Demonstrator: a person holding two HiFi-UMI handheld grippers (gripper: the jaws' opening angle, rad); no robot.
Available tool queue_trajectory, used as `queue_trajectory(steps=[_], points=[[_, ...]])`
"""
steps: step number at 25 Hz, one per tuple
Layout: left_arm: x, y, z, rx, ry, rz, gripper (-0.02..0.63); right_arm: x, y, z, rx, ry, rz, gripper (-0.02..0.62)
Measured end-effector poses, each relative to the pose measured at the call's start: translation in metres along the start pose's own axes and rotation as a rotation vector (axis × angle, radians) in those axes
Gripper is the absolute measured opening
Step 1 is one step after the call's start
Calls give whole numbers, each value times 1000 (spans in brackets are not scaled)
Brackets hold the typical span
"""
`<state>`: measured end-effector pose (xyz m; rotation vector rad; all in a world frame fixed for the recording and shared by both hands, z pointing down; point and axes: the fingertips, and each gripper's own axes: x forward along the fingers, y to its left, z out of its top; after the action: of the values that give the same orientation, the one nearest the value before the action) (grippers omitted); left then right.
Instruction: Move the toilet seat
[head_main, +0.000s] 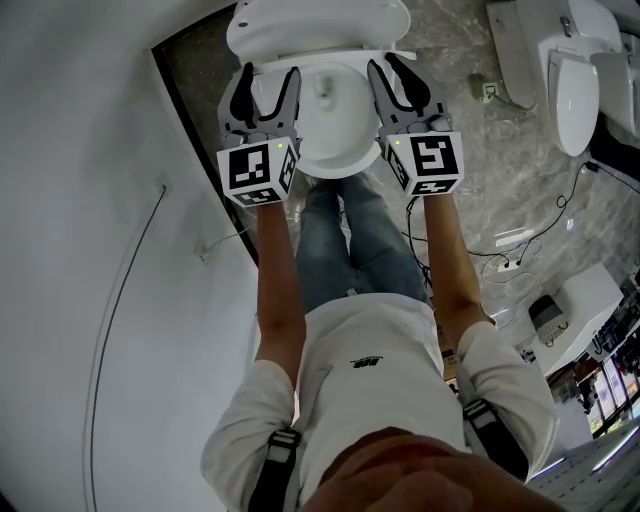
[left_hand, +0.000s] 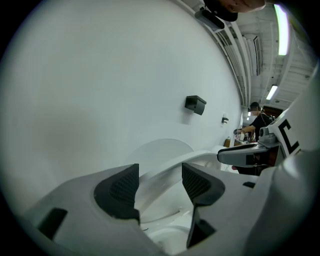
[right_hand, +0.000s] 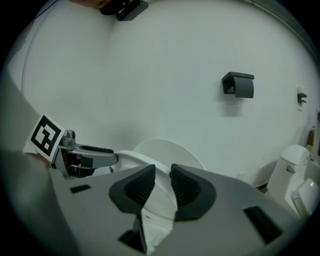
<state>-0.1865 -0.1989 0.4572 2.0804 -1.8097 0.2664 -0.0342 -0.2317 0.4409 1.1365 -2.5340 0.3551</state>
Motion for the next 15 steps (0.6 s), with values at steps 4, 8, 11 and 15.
queue_trajectory(steps=[4,8,11,15], points=[[6,2,3,-4,-2,6,287,5,-4,3,-1,-1,-1,110],[9,4,5,-7,-4,16,284,9,-6,5,-3,-1,1,106],[12,6,6,-11,-6,24,284,12,-7,6,-5,-3,2,103],[17,9,8,-14,-14,35,282,17,-10,9,-16,-7,0,100]])
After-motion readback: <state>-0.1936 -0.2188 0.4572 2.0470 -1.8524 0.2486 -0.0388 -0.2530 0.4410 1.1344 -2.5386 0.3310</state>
